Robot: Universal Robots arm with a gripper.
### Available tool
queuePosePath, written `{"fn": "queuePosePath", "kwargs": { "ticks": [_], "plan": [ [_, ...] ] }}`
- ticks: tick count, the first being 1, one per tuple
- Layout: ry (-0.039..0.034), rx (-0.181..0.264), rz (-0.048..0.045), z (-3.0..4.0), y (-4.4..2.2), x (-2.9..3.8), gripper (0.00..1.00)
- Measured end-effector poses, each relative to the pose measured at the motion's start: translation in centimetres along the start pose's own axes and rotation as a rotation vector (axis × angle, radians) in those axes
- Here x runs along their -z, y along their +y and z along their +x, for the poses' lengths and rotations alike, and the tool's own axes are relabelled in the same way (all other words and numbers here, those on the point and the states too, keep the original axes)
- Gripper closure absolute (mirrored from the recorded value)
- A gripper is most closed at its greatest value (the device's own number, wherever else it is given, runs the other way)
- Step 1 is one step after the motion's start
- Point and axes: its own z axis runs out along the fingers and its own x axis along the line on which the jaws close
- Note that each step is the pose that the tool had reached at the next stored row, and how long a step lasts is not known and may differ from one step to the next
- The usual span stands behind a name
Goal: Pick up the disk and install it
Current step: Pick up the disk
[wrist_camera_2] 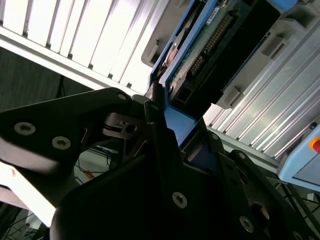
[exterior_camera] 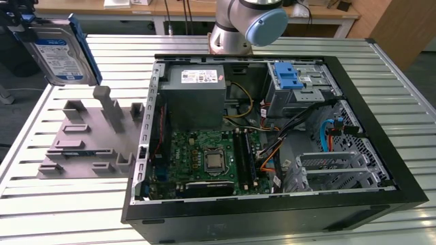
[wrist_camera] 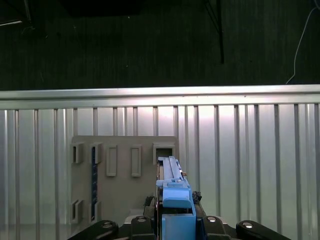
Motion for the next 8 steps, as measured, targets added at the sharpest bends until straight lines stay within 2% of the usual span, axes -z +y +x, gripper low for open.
{"fn": "queuePosePath", "kwargs": {
  "ticks": [8],
  "plan": [
    [0.0001, 0.000, 0.0000, 0.00, 0.00, 0.47, 0.64]
  ]
}}
